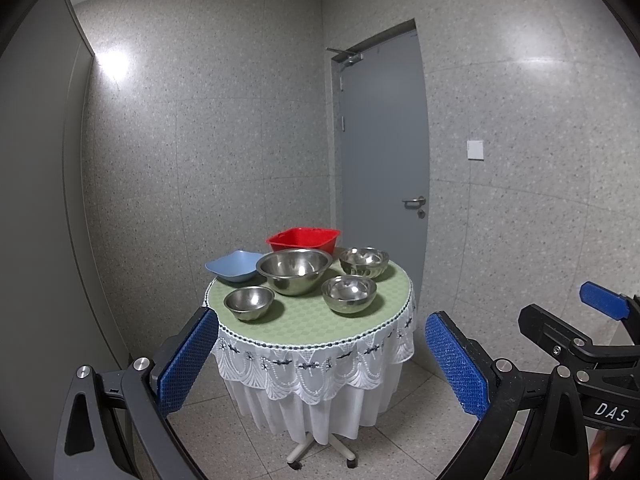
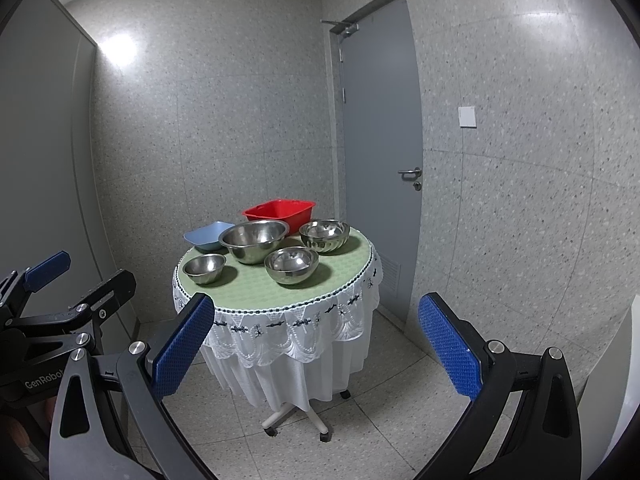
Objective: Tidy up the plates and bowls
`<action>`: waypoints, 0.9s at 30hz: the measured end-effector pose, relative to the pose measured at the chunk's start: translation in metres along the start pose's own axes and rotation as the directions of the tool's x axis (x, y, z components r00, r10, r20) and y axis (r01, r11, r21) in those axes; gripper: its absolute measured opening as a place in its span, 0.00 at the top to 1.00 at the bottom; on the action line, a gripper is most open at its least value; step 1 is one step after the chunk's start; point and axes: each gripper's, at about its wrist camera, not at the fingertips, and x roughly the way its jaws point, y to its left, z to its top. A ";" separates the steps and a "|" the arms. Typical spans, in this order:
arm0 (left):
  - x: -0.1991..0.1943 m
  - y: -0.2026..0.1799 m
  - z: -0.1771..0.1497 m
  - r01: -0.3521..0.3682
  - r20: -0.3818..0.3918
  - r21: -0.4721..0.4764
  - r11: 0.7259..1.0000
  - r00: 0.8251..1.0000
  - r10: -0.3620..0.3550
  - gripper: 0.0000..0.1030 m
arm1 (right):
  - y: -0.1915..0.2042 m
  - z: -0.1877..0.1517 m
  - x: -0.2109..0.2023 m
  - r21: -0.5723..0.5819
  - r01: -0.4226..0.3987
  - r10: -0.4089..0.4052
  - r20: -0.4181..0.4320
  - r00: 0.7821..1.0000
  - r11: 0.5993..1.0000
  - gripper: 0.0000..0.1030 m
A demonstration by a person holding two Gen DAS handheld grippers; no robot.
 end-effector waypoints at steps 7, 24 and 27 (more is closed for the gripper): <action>0.000 0.000 0.001 0.000 -0.005 0.000 1.000 1.000 0.000 0.01 | -0.002 0.004 0.002 0.002 -0.001 0.001 -0.006 1.000 1.000 0.00; 0.042 0.016 0.035 0.030 -0.098 0.007 1.000 0.995 -0.029 0.01 | 0.005 0.022 0.049 0.020 0.030 -0.028 -0.091 0.995 0.999 0.00; 0.066 0.030 0.043 0.042 -0.108 0.016 0.999 0.993 -0.040 0.01 | 0.010 0.027 0.071 0.034 0.040 -0.037 -0.098 0.995 0.999 0.00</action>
